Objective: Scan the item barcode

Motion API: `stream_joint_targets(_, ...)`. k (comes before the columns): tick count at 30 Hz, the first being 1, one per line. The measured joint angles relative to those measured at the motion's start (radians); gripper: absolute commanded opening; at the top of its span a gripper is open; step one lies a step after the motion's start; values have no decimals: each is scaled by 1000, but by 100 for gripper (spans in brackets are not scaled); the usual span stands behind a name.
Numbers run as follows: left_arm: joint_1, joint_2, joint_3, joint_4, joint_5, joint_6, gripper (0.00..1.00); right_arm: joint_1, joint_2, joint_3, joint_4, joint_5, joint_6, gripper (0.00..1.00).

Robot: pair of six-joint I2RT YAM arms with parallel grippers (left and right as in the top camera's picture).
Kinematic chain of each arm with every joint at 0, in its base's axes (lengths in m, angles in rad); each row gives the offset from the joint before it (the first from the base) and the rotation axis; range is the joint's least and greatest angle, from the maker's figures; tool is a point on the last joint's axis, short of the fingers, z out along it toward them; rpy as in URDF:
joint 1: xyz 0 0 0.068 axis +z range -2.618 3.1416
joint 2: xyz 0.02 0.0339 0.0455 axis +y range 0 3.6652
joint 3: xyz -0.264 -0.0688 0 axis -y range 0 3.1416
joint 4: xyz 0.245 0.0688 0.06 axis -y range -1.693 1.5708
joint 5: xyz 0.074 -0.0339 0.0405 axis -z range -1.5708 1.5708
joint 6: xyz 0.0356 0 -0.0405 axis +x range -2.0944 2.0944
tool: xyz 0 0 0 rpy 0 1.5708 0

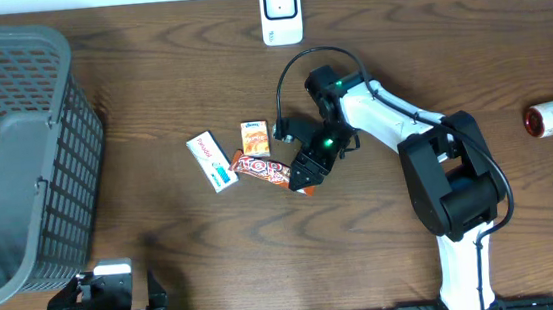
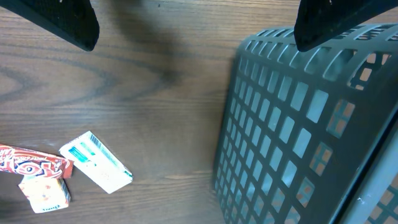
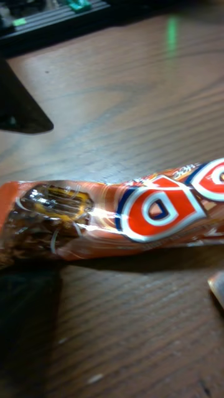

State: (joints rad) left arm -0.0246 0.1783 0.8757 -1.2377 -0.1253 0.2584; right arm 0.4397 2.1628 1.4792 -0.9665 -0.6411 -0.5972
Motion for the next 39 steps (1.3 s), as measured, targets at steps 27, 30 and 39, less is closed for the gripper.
stream_joint_targets(27,0,0,0,0,0,0,99,64,-72,-167,214,66,225,1)
stream_joint_targets(30,0,0,0,0,0,0,99,86,-80,-131,151,174,301,1)
stream_joint_targets(39,0,0,0,0,0,0,99,141,-178,-139,20,1017,512,1)
